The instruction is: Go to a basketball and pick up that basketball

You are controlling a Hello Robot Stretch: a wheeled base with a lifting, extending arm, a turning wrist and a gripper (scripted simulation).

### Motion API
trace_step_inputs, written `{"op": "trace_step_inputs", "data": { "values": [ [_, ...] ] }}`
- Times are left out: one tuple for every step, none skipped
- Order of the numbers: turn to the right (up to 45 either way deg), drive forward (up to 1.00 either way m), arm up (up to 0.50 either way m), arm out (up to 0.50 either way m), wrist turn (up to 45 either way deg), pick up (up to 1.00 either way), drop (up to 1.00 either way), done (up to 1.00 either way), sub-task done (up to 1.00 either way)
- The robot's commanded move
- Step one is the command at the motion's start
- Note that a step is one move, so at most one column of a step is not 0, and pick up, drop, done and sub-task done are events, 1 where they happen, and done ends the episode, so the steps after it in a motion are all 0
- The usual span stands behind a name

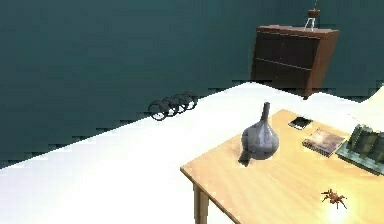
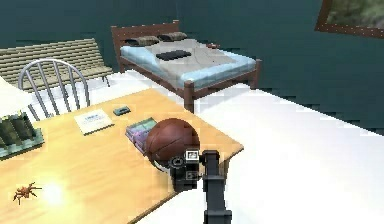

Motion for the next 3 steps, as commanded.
{"op": "trace_step_inputs", "data": {
  "values": [
    [0.0, 0.0, 0.0, 0.0, 0.0, 1.0, 0.0, 0.0, 0.0],
    [0.0, 0.0, 0.1, 0.0, 0.0, 0.0, 0.0, 0.0, 0.0],
    [0.0, 0.0, 0.0, 0.0, 0.0, 0.0, 0.0, 1.0, 0.0]
  ]
}}
